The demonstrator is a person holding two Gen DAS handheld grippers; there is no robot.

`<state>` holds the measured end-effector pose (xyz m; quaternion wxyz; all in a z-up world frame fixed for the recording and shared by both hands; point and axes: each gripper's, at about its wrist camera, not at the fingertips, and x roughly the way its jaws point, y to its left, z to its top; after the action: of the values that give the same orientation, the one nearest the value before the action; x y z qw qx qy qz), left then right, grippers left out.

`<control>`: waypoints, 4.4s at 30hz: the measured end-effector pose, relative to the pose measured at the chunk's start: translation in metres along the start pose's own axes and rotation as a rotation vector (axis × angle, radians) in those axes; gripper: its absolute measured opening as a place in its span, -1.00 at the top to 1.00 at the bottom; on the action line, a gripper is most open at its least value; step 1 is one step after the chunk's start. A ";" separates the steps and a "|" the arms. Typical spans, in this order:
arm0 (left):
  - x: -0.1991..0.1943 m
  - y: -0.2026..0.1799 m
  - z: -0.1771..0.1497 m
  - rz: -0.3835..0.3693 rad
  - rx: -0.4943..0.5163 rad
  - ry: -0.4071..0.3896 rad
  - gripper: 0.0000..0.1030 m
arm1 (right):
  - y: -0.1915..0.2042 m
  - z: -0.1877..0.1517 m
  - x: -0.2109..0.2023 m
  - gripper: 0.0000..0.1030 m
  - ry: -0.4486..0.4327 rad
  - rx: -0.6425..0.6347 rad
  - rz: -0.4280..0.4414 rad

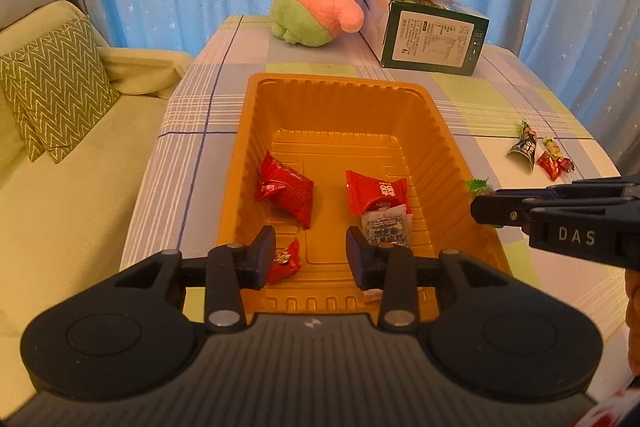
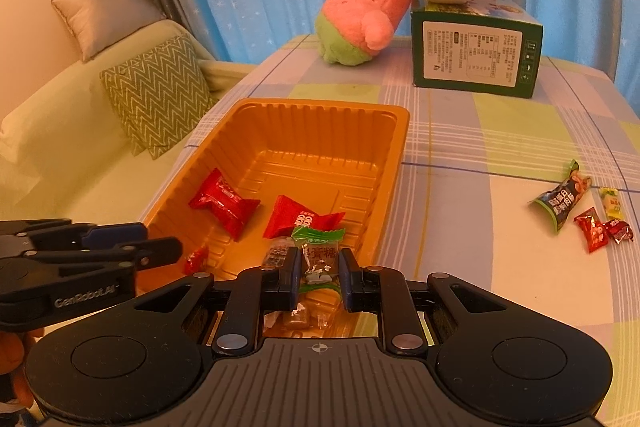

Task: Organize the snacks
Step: 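Open the right tool to drop the green-ended candy into the tray, then move both open tools back toward the remaining snacks on the table, then grasp the dark snack stick with the left tool while the right tool grasps a dark red candy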

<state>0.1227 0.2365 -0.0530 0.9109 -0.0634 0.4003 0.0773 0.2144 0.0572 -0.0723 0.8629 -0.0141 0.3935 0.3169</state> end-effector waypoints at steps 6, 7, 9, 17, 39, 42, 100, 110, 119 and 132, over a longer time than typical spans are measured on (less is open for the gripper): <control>-0.011 0.006 -0.001 0.007 -0.020 -0.021 0.33 | 0.002 0.004 -0.003 0.61 -0.013 0.012 0.010; -0.012 0.007 0.000 0.008 -0.022 -0.024 0.33 | 0.002 0.004 -0.003 0.61 -0.014 0.013 0.012; -0.015 0.009 0.000 0.009 -0.025 -0.028 0.33 | 0.003 0.006 -0.003 0.61 -0.015 0.016 0.016; -0.020 0.013 -0.004 0.009 -0.046 -0.031 0.33 | 0.001 0.009 0.003 0.58 0.000 0.051 0.071; -0.083 -0.034 -0.030 -0.070 -0.103 -0.081 -0.20 | -0.055 -0.057 -0.105 -0.19 -0.088 0.234 -0.093; -0.093 -0.045 -0.033 -0.087 -0.099 -0.087 -0.31 | -0.060 -0.062 -0.122 -0.19 -0.103 0.243 -0.115; 0.037 -0.217 0.057 -0.253 0.196 -0.011 -0.62 | -0.243 -0.045 -0.132 -0.18 -0.160 0.365 -0.253; 0.103 -0.229 0.082 -0.256 0.234 0.017 -0.62 | -0.280 -0.027 -0.054 -0.06 -0.140 0.423 -0.185; 0.126 -0.228 0.093 -0.259 0.221 0.021 -0.62 | -0.295 -0.020 -0.002 0.20 -0.169 0.458 -0.221; 0.150 -0.243 0.094 -0.261 0.258 0.041 -0.62 | -0.277 -0.010 0.025 0.48 -0.103 0.185 -0.400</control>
<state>0.3375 0.0282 -0.0879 0.9054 0.0010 0.4138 -0.0951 0.3744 -0.1535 -0.1594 0.9250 0.0035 0.3658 0.1024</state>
